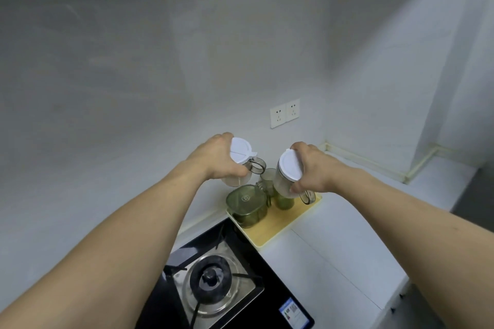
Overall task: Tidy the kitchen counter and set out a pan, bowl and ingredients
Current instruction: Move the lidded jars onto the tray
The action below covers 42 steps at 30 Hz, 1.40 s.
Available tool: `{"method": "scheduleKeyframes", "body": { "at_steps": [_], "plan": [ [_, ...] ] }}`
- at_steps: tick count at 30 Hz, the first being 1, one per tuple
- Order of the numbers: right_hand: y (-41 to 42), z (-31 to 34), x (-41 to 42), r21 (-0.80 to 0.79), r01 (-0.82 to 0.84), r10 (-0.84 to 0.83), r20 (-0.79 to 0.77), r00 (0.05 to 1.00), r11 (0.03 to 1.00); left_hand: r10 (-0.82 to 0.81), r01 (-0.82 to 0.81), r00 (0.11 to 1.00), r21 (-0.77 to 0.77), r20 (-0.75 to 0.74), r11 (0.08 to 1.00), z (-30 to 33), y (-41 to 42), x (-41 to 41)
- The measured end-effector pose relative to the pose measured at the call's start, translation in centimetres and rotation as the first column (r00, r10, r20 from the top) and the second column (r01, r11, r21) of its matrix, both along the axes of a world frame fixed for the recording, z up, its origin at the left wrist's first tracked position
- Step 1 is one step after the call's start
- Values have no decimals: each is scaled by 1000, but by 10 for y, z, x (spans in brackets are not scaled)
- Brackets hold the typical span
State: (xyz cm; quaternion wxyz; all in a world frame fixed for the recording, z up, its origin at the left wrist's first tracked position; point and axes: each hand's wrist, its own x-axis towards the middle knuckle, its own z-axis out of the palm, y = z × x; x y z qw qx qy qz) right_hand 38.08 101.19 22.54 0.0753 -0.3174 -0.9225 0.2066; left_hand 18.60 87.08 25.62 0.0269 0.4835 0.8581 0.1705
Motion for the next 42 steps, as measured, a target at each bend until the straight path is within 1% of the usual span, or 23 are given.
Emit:
{"method": "scheduleKeyframes", "body": {
  "at_steps": [4, 10, 16, 21, 26, 31, 37, 42],
  "plan": [
    [31, -2, 20, -19, 3, -3, -6, 1000, 1000, 11, -11, 1000, -11, -6, 1000, -1, 29, 16],
    [97, 4, 62, -29, -4, 4, -1, 1000, 1000, 36, -36, 999, 4, -5, 999, 5, 90, 61],
    [160, -2, 103, -33, -37, 38, 26, 999, 999, 52, -52, 997, 8, 61, 999, 0, 153, 112],
    [197, -11, 113, -62, -61, 64, 49, 997, 996, 57, -56, 996, -14, 66, 998, -6, 183, 127],
    [226, -22, 101, -80, -109, 113, 53, 992, 991, 66, -62, 994, -52, 84, 997, -9, 205, 114],
    [258, -51, 73, -127, -139, 148, 61, 987, 982, 70, -58, 989, -95, 128, 994, -22, 238, 78],
    [298, -86, 30, -151, -134, 150, 99, 984, 979, 45, -13, 988, -213, 147, 977, -50, 292, 26],
    [326, -118, -7, -166, -125, 142, 96, 985, 978, 5, 43, 989, -317, 148, 947, -83, 343, -15]
  ]
}}
